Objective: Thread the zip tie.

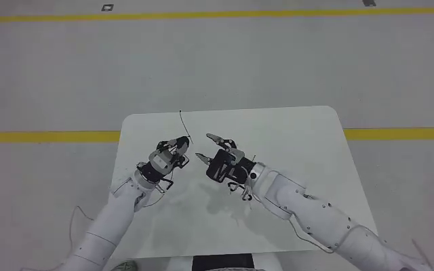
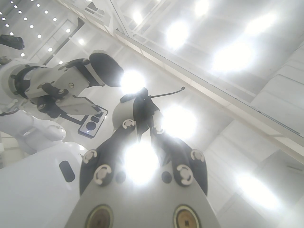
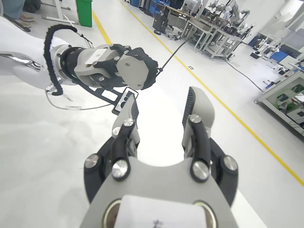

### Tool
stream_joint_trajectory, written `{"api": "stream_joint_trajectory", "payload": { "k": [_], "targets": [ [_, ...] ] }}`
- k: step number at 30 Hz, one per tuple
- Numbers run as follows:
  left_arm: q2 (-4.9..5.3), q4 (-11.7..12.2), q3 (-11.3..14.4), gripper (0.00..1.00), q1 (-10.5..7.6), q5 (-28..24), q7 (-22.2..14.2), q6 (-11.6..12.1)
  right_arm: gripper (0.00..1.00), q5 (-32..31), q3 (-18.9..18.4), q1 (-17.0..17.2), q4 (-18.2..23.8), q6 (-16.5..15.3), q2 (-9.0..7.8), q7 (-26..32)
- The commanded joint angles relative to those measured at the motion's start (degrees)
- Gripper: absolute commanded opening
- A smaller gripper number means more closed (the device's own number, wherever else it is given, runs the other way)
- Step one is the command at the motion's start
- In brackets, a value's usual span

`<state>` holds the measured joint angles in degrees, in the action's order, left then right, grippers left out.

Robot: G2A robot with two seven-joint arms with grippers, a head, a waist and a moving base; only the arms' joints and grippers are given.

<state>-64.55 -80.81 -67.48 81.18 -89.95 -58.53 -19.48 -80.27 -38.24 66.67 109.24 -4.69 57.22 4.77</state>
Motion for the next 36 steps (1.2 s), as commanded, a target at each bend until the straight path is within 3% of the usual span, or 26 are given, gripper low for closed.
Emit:
{"api": "stream_joint_trajectory", "payload": {
  "k": [1,36],
  "targets": [
    [0.00,0.0,0.0,0.00,0.00,0.0,0.0,0.0,0.33,-0.2,0.0,0.1,-0.1,-0.1,0.26,0.2],
    [0.00,0.0,0.0,0.00,0.00,0.0,0.0,0.0,0.18,-2.3,-0.9,0.1,-2.6,-1.4,5.84,1.1]
  ]
}}
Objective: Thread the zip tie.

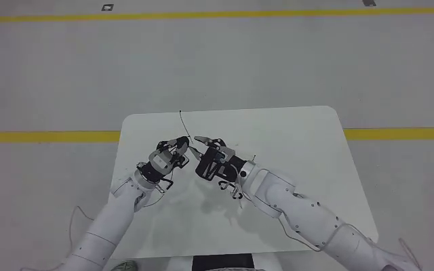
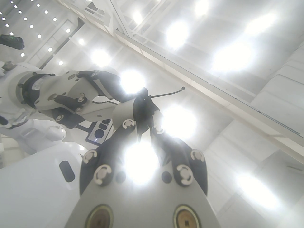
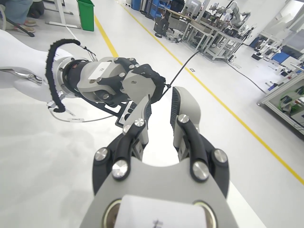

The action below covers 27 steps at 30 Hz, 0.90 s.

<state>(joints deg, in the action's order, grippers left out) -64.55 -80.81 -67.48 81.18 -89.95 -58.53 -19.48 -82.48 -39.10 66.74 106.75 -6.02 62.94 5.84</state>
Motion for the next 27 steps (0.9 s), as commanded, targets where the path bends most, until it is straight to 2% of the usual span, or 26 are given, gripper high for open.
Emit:
{"api": "stream_joint_trajectory", "payload": {
  "k": [1,15,18,20,27],
  "targets": [
    [0.00,0.0,0.0,0.00,0.00,0.0,0.0,0.0,0.17,-0.2,-0.2,0.1,-0.1,-0.1,0.21,0.0],
    [0.00,0.0,0.0,0.00,0.00,0.0,0.0,0.0,0.16,-1.4,-1.3,0.3,-0.7,-1.5,1.73,0.5],
    [0.00,0.0,0.0,0.00,0.00,0.0,0.0,0.0,0.12,-1.7,-1.6,0.4,-0.8,-1.7,2.00,0.5],
    [0.00,0.0,0.0,0.00,0.00,0.0,0.0,0.0,0.00,-1.9,-1.9,0.6,-0.8,-1.8,2.17,0.5],
    [0.00,0.0,0.0,0.00,0.00,0.0,0.0,0.0,0.00,-2.7,-2.9,1.4,-0.8,-2.7,2.56,0.6]
  ]
}}
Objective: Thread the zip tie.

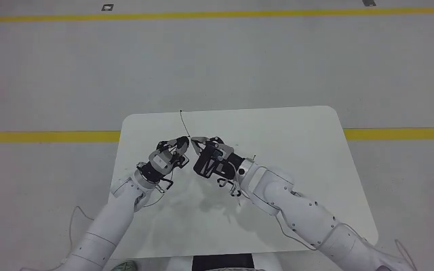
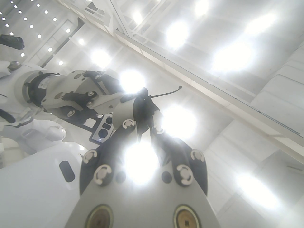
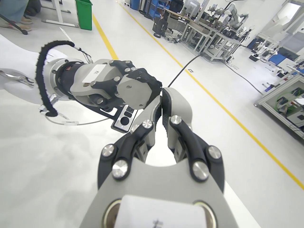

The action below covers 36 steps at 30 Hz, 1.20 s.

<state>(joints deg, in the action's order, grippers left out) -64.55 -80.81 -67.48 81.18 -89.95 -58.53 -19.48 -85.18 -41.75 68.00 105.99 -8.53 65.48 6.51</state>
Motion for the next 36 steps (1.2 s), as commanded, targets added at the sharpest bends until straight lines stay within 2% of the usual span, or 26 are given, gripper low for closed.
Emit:
{"api": "stream_joint_trajectory", "payload": {
  "k": [1,21,36],
  "targets": [
    [0.00,0.0,0.0,0.00,0.00,0.0,0.0,0.0,0.00,-0.1,-0.5,0.4,0.0,-0.3,0.03,-0.1],
    [0.00,0.0,0.0,0.00,0.00,0.0,0.0,0.0,0.00,-2.8,-7.5,7.0,2.8,-2.3,-0.74,0.3],
    [0.00,0.0,0.0,0.00,0.00,0.0,0.0,0.0,0.00,-4.2,-11.3,9.8,4.8,-2.8,-0.84,0.6]
  ]
}}
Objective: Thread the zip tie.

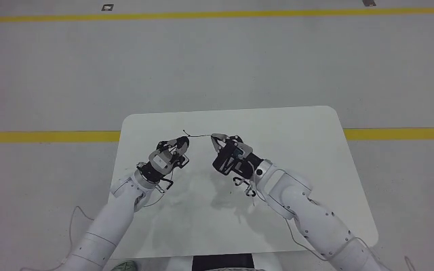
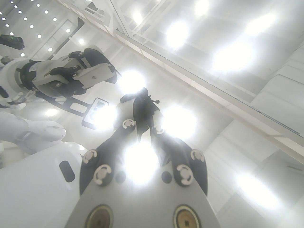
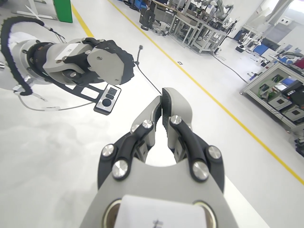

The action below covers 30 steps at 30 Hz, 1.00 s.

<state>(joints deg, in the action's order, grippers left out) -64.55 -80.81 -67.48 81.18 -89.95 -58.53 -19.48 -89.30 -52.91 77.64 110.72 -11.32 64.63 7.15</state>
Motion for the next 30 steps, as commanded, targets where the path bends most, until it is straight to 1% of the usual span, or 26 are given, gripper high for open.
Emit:
{"api": "stream_joint_trajectory", "payload": {
  "k": [1,12,30],
  "targets": [
    [0.00,0.0,0.0,0.00,0.00,0.0,0.0,0.0,0.00,-0.1,-0.3,0.3,0.1,-0.1,0.01,0.0],
    [0.00,0.0,0.0,0.00,0.00,0.0,0.0,0.0,0.00,-0.7,-1.9,1.5,0.6,-0.5,0.19,0.0],
    [0.00,0.0,0.0,0.00,0.00,0.0,0.0,0.0,0.00,-0.7,-3.6,2.4,1.2,-1.0,0.18,0.2]
  ]
}}
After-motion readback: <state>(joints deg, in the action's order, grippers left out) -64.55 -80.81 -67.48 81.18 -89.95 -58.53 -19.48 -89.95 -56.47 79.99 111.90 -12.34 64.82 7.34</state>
